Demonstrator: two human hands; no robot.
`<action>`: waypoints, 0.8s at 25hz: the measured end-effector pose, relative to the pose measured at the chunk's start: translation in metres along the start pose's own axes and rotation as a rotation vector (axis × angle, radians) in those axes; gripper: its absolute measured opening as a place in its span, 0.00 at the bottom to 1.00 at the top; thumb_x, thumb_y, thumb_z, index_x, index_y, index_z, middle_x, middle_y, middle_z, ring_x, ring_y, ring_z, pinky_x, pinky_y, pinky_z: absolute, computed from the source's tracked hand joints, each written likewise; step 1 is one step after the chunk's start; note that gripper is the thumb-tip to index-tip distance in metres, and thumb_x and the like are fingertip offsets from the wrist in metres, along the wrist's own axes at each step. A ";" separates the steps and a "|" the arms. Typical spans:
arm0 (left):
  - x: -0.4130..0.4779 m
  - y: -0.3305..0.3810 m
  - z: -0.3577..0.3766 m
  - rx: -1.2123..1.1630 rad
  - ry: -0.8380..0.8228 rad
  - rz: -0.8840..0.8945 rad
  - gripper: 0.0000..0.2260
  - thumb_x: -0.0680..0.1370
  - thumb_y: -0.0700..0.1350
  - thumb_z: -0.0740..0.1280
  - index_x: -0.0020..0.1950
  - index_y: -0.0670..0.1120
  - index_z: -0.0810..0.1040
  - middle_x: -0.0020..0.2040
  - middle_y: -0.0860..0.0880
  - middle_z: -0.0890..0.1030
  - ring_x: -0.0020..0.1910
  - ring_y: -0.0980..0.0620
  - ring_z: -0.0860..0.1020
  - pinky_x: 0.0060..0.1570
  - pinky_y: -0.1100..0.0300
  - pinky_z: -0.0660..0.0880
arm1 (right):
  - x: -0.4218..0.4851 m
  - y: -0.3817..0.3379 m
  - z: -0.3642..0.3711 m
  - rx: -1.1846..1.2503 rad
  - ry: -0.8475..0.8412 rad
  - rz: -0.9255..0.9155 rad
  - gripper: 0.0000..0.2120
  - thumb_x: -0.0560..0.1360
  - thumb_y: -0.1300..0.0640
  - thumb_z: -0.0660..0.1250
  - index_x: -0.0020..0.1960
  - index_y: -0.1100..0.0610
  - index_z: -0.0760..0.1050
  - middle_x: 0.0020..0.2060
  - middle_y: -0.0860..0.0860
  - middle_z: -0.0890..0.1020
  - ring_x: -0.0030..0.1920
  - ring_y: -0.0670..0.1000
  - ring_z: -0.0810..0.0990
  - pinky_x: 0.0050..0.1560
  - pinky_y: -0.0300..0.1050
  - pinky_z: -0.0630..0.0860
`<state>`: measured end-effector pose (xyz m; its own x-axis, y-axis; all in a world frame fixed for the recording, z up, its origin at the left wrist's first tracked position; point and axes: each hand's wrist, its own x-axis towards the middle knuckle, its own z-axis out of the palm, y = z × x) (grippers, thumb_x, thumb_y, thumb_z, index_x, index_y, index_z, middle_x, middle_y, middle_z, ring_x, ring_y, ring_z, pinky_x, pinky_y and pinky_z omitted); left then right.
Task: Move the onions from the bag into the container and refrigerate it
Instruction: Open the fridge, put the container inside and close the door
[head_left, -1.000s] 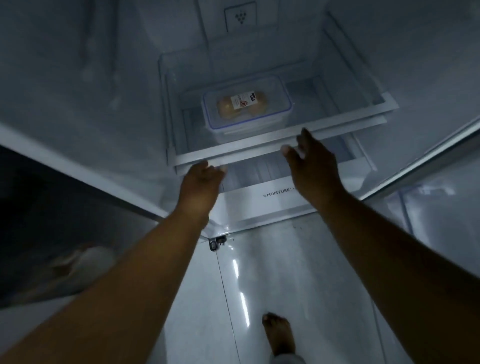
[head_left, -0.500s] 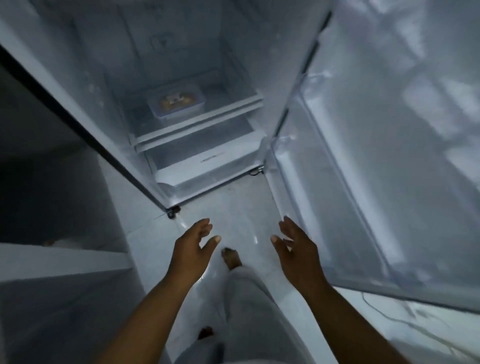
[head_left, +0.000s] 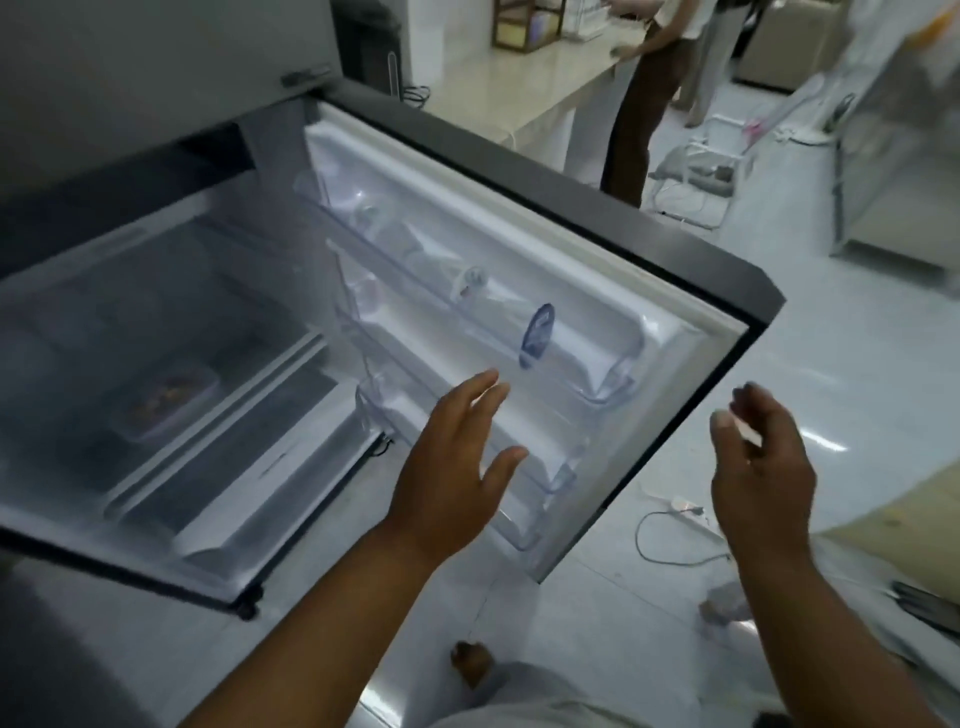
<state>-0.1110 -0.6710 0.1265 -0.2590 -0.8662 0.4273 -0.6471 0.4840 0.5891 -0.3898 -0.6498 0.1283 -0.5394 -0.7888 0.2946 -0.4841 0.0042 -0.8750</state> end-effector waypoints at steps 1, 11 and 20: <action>0.014 0.010 0.001 0.068 -0.009 0.103 0.26 0.79 0.53 0.63 0.74 0.45 0.63 0.76 0.48 0.64 0.76 0.53 0.60 0.72 0.67 0.56 | 0.014 -0.010 0.000 0.034 -0.031 -0.010 0.21 0.78 0.47 0.62 0.70 0.46 0.67 0.65 0.42 0.75 0.61 0.35 0.74 0.50 0.18 0.66; 0.010 0.016 0.019 0.395 -0.264 0.154 0.35 0.77 0.59 0.62 0.78 0.50 0.50 0.80 0.50 0.53 0.78 0.52 0.44 0.73 0.56 0.42 | -0.010 -0.038 0.020 0.167 -0.049 -0.099 0.27 0.76 0.46 0.63 0.73 0.42 0.60 0.68 0.39 0.68 0.58 0.25 0.70 0.50 0.27 0.71; -0.070 -0.010 -0.040 0.343 -0.044 -0.078 0.33 0.76 0.67 0.55 0.76 0.50 0.58 0.78 0.50 0.59 0.78 0.53 0.52 0.74 0.52 0.59 | -0.067 -0.062 0.019 0.238 -0.142 -0.358 0.23 0.76 0.48 0.60 0.70 0.48 0.67 0.56 0.48 0.78 0.55 0.47 0.78 0.57 0.36 0.73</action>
<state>-0.0582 -0.6099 0.1180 -0.2245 -0.9072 0.3557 -0.8677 0.3523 0.3508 -0.3103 -0.6087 0.1558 -0.2587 -0.7914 0.5538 -0.4424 -0.4126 -0.7962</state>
